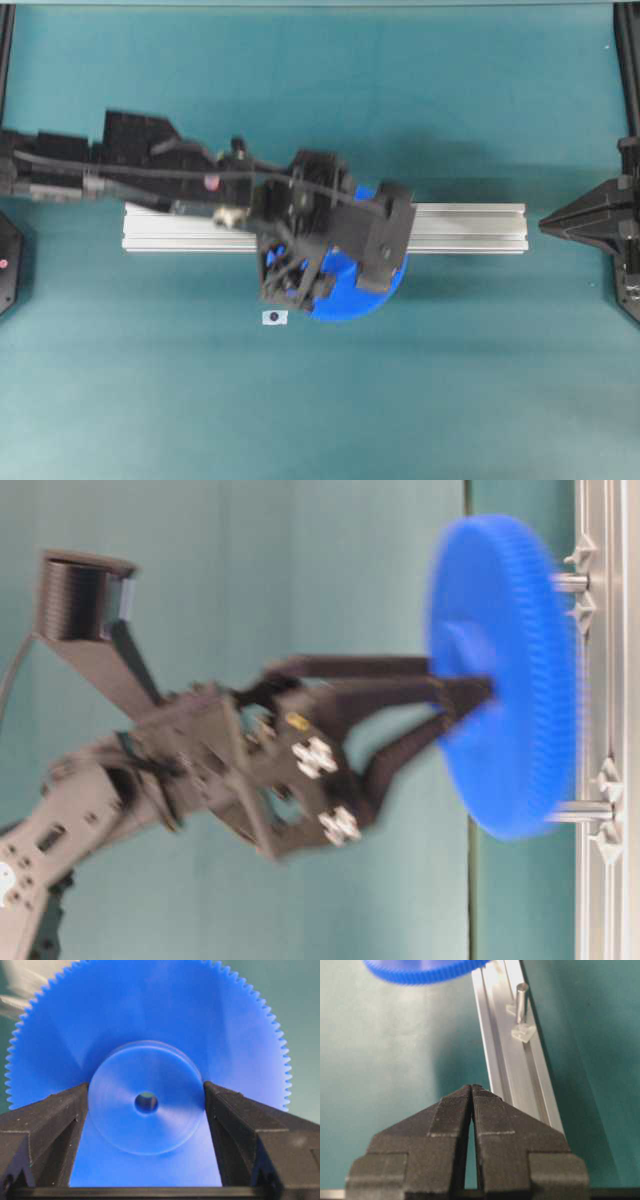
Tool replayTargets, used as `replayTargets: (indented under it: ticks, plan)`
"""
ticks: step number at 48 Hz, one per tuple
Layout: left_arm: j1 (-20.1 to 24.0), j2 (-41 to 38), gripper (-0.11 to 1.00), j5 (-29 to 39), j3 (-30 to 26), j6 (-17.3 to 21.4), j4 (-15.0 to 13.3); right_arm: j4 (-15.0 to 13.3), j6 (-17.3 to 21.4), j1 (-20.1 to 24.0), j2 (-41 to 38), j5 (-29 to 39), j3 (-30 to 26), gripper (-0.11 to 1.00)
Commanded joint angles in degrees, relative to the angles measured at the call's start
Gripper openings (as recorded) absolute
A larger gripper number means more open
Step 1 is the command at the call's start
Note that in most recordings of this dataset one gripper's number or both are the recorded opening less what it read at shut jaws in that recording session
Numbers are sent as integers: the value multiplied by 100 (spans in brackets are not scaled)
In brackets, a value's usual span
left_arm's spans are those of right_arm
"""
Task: Insert the large gear onto the shaft.
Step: 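Carry the gear with the left gripper over the rail toward the shaft, then align the gear's center hole above the metal shaft with the left gripper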
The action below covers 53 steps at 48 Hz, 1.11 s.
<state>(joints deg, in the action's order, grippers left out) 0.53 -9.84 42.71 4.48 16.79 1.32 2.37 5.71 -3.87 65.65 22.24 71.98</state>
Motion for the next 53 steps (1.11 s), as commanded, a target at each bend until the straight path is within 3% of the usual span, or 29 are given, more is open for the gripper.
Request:
replayTargets:
  ticks: [1,32,53]
  plan:
    - [35,158,79,-35,-325,70,18,-9,44,-18,-18,-35,-44,10]
    - [448,-677,79,35,-1213,835,18,-62,53,-18,9,-53,-53,9]
    - [571,-1099,79,97,-1477,853,18,-62,53,-26,62,-44,-9,9]
